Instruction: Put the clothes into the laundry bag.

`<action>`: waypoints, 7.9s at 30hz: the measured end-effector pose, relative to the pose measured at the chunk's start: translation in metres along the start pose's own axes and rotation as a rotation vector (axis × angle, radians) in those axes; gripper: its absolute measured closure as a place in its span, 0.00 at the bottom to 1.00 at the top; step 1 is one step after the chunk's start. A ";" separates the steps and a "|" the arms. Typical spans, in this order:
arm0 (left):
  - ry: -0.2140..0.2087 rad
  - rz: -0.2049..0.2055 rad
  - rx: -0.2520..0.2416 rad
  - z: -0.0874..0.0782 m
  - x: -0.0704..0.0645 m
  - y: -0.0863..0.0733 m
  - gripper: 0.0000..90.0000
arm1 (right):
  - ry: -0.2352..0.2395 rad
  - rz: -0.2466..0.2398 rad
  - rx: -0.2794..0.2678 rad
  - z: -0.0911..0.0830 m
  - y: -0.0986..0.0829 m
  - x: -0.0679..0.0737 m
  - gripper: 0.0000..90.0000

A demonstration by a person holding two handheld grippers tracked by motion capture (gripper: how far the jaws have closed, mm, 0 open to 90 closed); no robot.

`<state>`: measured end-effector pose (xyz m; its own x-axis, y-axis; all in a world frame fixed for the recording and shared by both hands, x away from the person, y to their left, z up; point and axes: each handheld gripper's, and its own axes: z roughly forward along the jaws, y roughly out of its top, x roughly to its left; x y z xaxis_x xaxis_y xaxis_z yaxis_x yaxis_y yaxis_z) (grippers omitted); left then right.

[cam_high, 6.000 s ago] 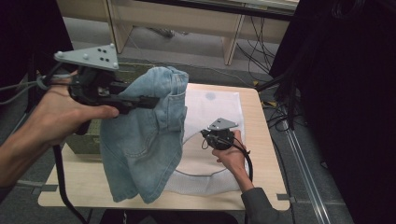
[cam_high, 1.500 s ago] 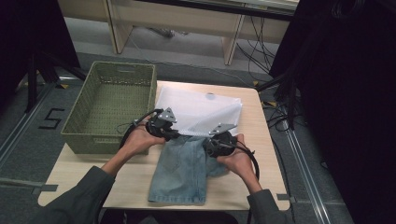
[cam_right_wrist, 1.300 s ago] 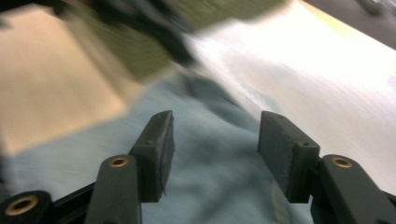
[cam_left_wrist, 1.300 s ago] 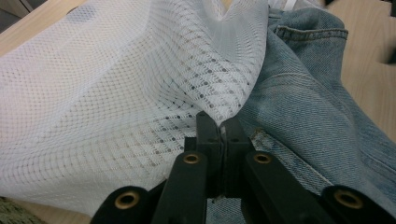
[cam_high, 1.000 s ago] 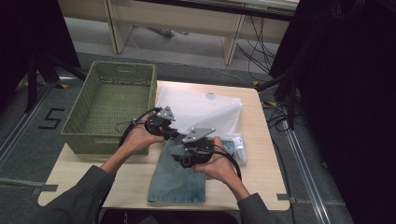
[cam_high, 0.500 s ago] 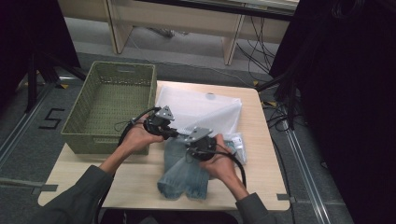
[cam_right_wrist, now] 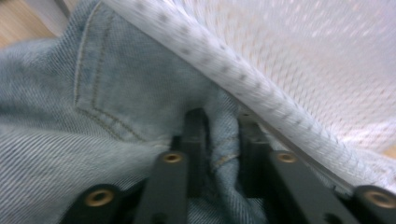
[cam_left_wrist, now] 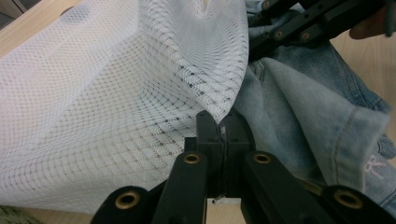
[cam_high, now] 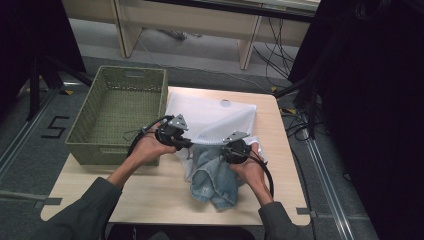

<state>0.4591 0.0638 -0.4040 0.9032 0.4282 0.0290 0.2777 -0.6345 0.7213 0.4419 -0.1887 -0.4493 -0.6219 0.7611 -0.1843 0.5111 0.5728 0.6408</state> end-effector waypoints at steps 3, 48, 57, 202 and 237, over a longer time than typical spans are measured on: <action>-0.004 -0.013 0.004 0.003 -0.001 -0.001 0.98 | 0.024 0.033 -0.034 -0.009 0.005 0.002 0.66; -0.008 -0.002 0.024 0.002 0.001 -0.003 0.97 | 0.447 -0.318 0.079 0.009 -0.029 0.145 0.31; -0.004 0.003 0.018 0.002 0.000 -0.002 0.98 | 0.347 -0.306 0.058 0.004 -0.024 0.129 0.89; -0.002 -0.074 0.146 0.034 -0.082 -0.098 0.97 | 0.003 0.050 -0.061 0.057 0.027 0.034 0.80; 0.119 -0.041 0.026 0.011 -0.111 -0.077 0.56 | 0.195 0.091 -0.056 -0.009 -0.005 0.025 0.49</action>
<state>0.3412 0.0579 -0.4704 0.8462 0.5264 0.0826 0.3233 -0.6304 0.7057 0.4183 -0.1752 -0.4508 -0.6806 0.7324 0.0201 0.5398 0.4826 0.6897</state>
